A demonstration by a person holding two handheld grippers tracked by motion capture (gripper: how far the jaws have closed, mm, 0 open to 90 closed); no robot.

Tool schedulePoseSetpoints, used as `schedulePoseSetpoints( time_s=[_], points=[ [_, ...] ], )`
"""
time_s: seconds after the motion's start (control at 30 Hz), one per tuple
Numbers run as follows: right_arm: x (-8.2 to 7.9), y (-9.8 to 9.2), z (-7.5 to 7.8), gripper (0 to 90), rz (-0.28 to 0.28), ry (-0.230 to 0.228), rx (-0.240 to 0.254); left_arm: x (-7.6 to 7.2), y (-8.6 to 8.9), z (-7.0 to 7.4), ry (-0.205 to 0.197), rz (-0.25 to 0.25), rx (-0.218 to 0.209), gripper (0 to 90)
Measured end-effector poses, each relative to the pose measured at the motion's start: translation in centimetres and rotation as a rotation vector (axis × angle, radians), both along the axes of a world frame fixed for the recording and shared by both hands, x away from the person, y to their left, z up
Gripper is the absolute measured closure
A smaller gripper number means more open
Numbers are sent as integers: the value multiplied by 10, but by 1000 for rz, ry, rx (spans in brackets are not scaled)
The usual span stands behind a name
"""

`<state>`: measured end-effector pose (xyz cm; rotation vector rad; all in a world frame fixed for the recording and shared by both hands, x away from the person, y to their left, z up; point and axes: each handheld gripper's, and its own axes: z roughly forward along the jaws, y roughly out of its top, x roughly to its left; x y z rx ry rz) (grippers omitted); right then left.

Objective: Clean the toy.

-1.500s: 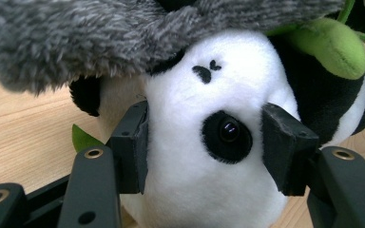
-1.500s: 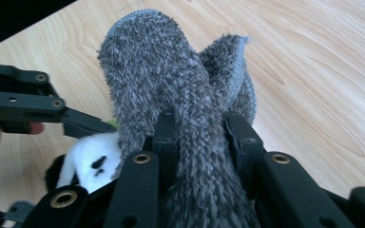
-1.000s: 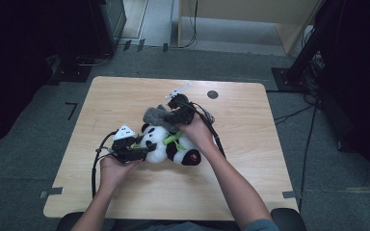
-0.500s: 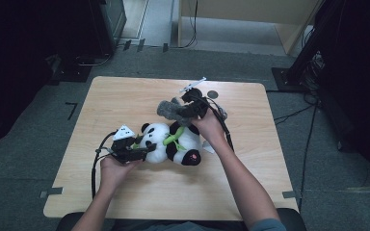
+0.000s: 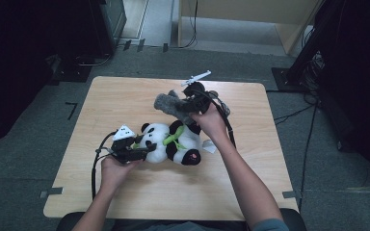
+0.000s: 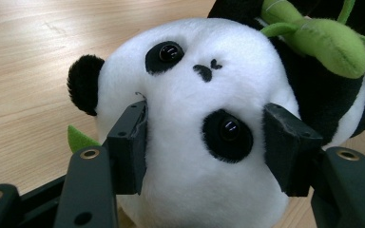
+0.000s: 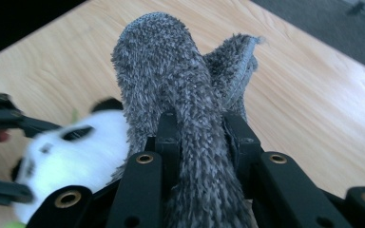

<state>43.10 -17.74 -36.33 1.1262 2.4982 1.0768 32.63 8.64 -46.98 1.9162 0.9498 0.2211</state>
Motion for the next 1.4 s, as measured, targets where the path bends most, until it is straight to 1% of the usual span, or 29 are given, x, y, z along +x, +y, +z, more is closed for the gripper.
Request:
schedulePoseSetpoints(
  time_s=[0.03,0.07,0.1,0.17,0.2,0.23,0.3,0.33,0.4,0.43,0.47,0.5,0.53,0.57,0.63,0.67,0.7,0.73,0.77,0.97,1.03,1.07,1.1,1.13,1.23,1.33,1.4],
  points=[
    [-2,11,5,724,22,-9,5,0,0,0,-1,-1,0,393],
    [-2,11,5,724,22,-9,5,0,0,0,-1,-1,0,393],
    [-4,23,7,724,45,-16,-2,0,0,0,-2,-1,2,394],
    [-5,36,7,723,69,-11,-7,0,0,0,-2,-1,1,393],
    [-5,36,7,723,69,-11,-7,0,0,0,-2,0,-1,393],
    [-5,42,5,723,78,-6,-9,0,0,0,-2,-1,1,393],
    [-6,59,-3,723,108,7,-18,0,0,0,1,1,-3,390],
    [-6,59,-3,723,108,7,-18,0,0,0,1,1,-3,389],
    [-7,67,-8,723,123,20,-27,0,0,0,0,3,-3,389],
    [-7,75,-14,722,137,34,-31,0,0,0,0,5,-3,388],
    [-7,75,-14,722,137,34,-31,0,0,0,0,5,-3,388],
    [-8,81,-21,722,151,50,-40,0,0,0,-2,7,-4,386],
    [-9,83,-24,721,156,55,-41,0,0,0,-2,7,-4,384],
    [-9,83,-24,721,156,55,-41,0,0,0,-1,8,-3,384],
    [-10,87,-33,718,164,73,-52,0,0,0,1,11,-3,379],
    [-10,87,-33,718,164,73,-52,0,0,0,1,11,-3,378],
    [-11,88,-39,717,171,84,-63,0,-1,0,6,16,1,377],
    [-11,88,-39,717,171,84,-63,0,-1,0,6,16,1,376],
    [-12,86,-41,717,167,86,-49,0,-1,0,13,21,2,377],
    [-9,77,-44,717,159,95,-52,0,-2,1,28,27,3,391],
    [-8,72,-44,716,148,91,-61,0,-2,1,30,28,5,397],
    [-7,65,-44,716,131,82,-74,0,-2,1,32,28,4,400],
    [-6,61,-44,716,121,85,-72,0,-2,1,32,29,9,402],
    [-6,61,-44,716,121,85,-72,0,-2,1,32,29,9,405],
    [-5,47,-45,717,94,96,-64,-1,-3,1,26,26,20,414],
    [-5,42,-44,717,93,88,-71,0,-3,1,28,24,17,420],
    [-5,37,-42,716,83,81,-81,0,-3,0,31,22,13,421]
  ],
)
